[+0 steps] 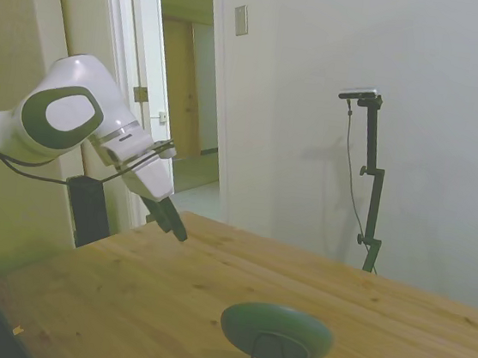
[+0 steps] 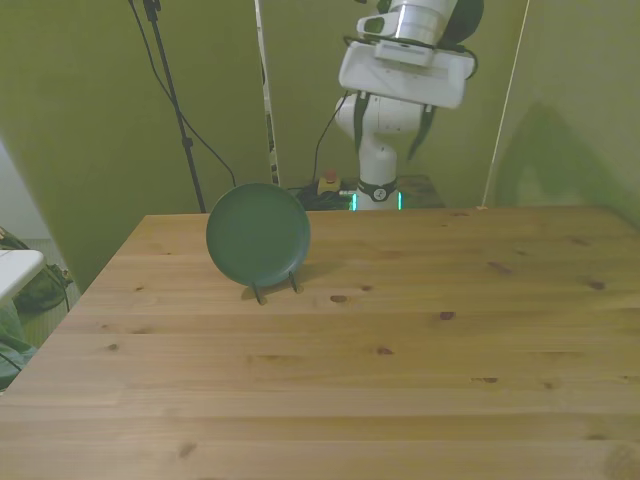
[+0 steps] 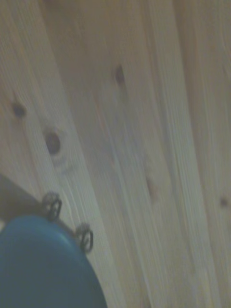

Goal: Unload the plate

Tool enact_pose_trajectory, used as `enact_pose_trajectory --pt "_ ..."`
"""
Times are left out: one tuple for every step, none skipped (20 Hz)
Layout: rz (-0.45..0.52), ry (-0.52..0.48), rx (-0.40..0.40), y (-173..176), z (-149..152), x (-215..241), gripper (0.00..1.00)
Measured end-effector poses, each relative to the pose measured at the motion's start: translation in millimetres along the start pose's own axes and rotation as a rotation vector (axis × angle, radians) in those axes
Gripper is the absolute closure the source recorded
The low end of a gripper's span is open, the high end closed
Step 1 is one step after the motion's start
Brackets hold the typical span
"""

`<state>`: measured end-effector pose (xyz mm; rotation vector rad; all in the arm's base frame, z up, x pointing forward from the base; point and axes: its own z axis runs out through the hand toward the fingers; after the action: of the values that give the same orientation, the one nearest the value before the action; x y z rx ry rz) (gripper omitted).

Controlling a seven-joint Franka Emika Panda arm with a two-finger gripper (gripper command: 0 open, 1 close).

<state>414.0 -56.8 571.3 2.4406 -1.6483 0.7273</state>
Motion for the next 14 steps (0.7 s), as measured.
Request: enact_pose_trajectory --pt "0.026 0.021 -0.016 7.1 1.2 14.3 0.0" --pt "0.048 0.037 -0.03 14.3 3.4 27.1 0.0" --pt "0.068 0.047 -0.043 22.2 6.7 39.0 0.0" --pt "0.089 0.051 -0.054 30.0 10.6 49.6 0.0" --pt "0.107 0.055 -0.063 37.3 14.9 59.3 0.0" --pt "0.127 0.056 -0.066 43.9 19.8 68.3 0.0" --pt "0.145 0.056 -0.065 49.8 25.8 76.6 0.0" --pt "0.163 0.055 -0.062 55.2 33.0 83.9 0.0" --pt "0.181 0.056 -0.056 60.4 41.3 91.5 0.0" --pt "0.197 0.055 -0.053 64.9 50.1 98.6 0.0" --pt "0.208 0.051 -0.054 68.0 58.7 103.8 0.0" --pt "0.216 0.046 -0.056 70.0 67.0 107.6 0.0" --pt "0.22 0.041 -0.058 70.7 74.6 110.0 0.0" --pt "0.221 0.038 -0.058 70.7 81.5 111.5 0.0"
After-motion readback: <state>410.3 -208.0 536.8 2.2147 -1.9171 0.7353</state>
